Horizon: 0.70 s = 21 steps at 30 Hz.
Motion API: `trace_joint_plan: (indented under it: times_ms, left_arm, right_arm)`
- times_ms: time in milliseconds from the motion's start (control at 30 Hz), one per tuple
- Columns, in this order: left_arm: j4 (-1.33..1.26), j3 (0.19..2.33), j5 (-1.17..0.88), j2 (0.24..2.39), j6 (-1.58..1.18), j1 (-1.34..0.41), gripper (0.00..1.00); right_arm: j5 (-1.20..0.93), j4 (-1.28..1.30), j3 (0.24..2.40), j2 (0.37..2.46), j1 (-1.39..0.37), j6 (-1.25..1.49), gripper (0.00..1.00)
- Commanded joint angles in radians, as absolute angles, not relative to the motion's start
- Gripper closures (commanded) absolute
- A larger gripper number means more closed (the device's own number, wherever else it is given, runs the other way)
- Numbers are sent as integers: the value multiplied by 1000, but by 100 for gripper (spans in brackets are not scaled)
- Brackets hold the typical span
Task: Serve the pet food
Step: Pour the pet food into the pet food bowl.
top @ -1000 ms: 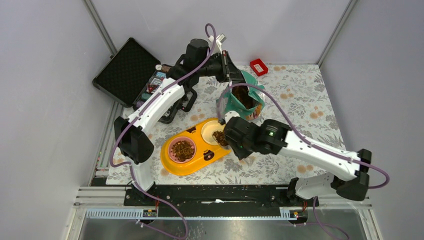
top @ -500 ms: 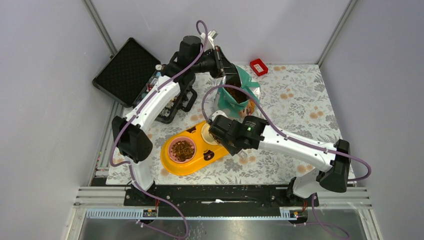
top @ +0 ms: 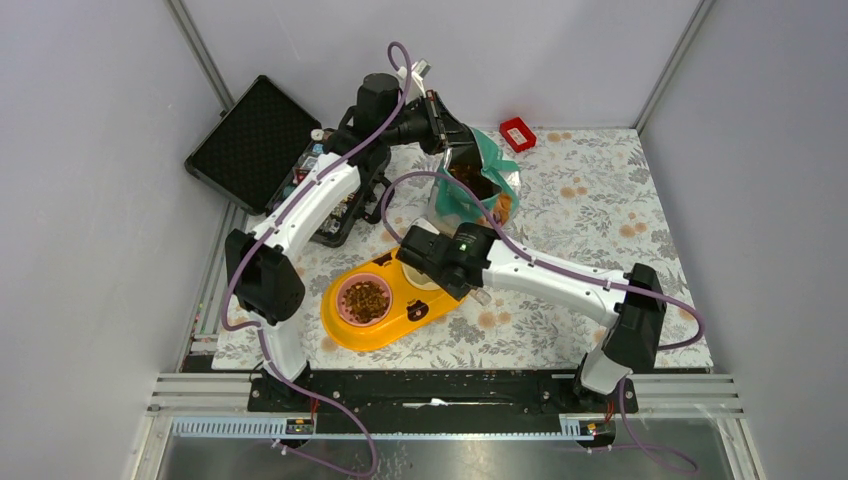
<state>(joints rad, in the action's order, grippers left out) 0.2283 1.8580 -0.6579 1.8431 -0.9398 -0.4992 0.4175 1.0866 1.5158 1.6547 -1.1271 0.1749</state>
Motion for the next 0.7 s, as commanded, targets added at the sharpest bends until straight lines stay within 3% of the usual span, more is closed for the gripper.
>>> trace_joint_plan:
  times_ms: [0,333,667]
  left_arm:
    - [43,1856,-650,1777,-967,-465,100]
    - [20,1839,-651,1773,-981,-460,100]
    - [5,1816,-653,1765,-996,-458,100]
  right_arm:
    - [478,1126,1587,1655,-1120,134,100]
    - [452,1126,1498,1650,-1120,100,100]
    - [494,1193,1561,1721,-1132,81,100]
